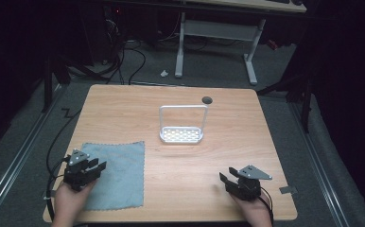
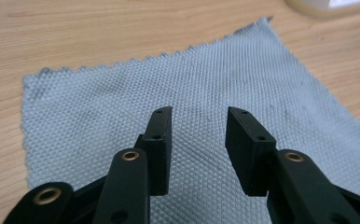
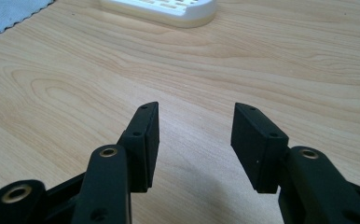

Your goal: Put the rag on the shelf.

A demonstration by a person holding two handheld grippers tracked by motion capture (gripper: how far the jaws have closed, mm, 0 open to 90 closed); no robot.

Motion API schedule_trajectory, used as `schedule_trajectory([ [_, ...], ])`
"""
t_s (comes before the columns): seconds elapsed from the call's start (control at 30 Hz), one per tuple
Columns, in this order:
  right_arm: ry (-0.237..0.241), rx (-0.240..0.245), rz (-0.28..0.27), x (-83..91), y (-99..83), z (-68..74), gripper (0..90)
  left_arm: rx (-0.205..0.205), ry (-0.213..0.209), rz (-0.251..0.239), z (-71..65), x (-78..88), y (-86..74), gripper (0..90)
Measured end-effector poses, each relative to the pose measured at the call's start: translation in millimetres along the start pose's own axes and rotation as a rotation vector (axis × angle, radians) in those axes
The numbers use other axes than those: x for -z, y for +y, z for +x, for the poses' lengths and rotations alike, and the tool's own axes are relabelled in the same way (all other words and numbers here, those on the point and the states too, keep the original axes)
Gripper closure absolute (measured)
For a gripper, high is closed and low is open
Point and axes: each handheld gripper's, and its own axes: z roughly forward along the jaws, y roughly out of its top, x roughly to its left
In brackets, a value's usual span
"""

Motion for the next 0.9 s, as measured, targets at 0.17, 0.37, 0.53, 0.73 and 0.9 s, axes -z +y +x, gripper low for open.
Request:
schedule_trajectory([
  [0.17, 0.009, -0.013, -0.006, 1.1, -0.9, -2.9, 52.5, 0.02, -0.021, -0.009, -3.5, -2.3, 0.4, 61.5],
  [0.37, 0.013, -0.019, -0.002, -1.6, 0.2, -4.8, 52.4, 0.017, -0.03, -0.009, -4.9, -3.8, 0.8, 60.7],
  [0.53, 0.028, -0.026, -0.004, -1.7, -0.2, -3.6, 52.3, 0.003, -0.045, 0.002, -9.8, -5.5, 0.0, 61.3],
  [0.73, 0.034, -0.015, -0.002, -2.1, -0.2, -2.0, 52.3, -0.079, -0.042, 0.121, -22.1, -19.4, -3.3, 89.8],
  [0.9, 0.037, -0.024, -0.005, -0.8, 0.0, -2.8, 52.4, -0.1, -0.072, 0.118, -32.3, -23.5, -5.0, 89.8],
])
